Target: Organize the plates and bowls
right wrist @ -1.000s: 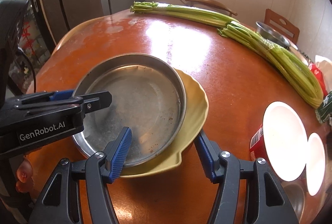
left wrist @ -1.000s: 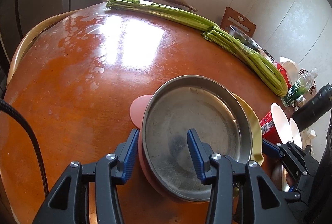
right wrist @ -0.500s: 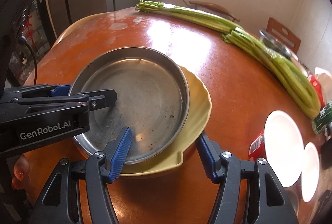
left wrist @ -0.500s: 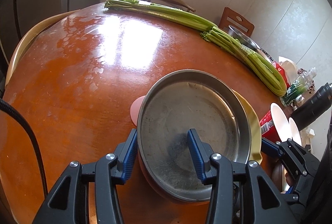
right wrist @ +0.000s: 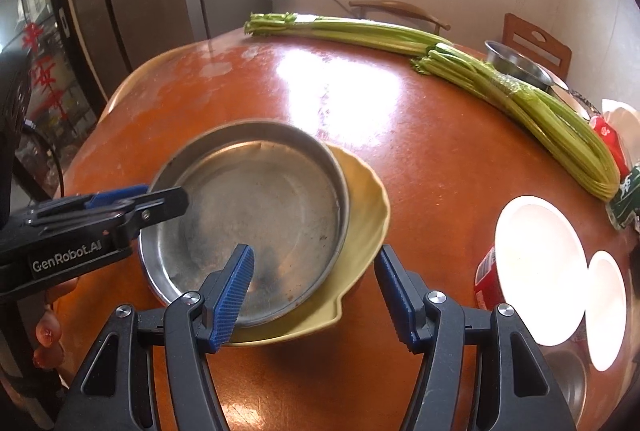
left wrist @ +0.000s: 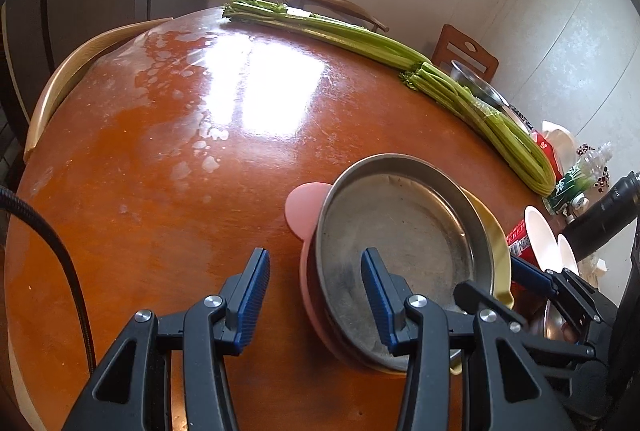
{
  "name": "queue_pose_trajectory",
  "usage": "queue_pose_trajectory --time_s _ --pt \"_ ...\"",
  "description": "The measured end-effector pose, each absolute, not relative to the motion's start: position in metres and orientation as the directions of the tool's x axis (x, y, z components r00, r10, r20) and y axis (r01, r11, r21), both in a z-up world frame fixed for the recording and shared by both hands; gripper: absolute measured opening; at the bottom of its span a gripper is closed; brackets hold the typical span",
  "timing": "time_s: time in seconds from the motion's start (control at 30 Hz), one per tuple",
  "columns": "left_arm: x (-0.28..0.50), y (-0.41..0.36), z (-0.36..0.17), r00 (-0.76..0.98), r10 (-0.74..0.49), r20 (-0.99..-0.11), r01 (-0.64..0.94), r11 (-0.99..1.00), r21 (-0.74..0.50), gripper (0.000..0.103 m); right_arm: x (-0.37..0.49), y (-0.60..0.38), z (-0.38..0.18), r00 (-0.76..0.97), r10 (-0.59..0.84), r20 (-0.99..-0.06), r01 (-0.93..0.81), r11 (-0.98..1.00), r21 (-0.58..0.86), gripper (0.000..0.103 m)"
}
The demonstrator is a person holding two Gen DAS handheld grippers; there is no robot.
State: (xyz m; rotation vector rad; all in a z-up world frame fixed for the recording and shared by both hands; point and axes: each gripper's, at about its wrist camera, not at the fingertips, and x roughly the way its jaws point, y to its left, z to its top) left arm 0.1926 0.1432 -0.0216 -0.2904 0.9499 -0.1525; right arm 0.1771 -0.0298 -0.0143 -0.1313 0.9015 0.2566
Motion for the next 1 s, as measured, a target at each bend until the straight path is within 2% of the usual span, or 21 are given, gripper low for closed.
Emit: queue_pose_trajectory --time_s 0.47,1.0 --pt "0.167 0.145 0.000 0.618 -0.235 -0.751 0.003 0.955 -0.296 0.047 0.163 -0.049 0.010 0.645 0.207 -0.736 -0.254 0.966 0.049 0.065" --pt "0.139 0.111 0.034 0.656 -0.210 -0.725 0.050 0.970 -0.236 0.047 0.130 -0.081 0.043 0.710 0.228 -0.666 -0.244 0.967 0.072 0.066"
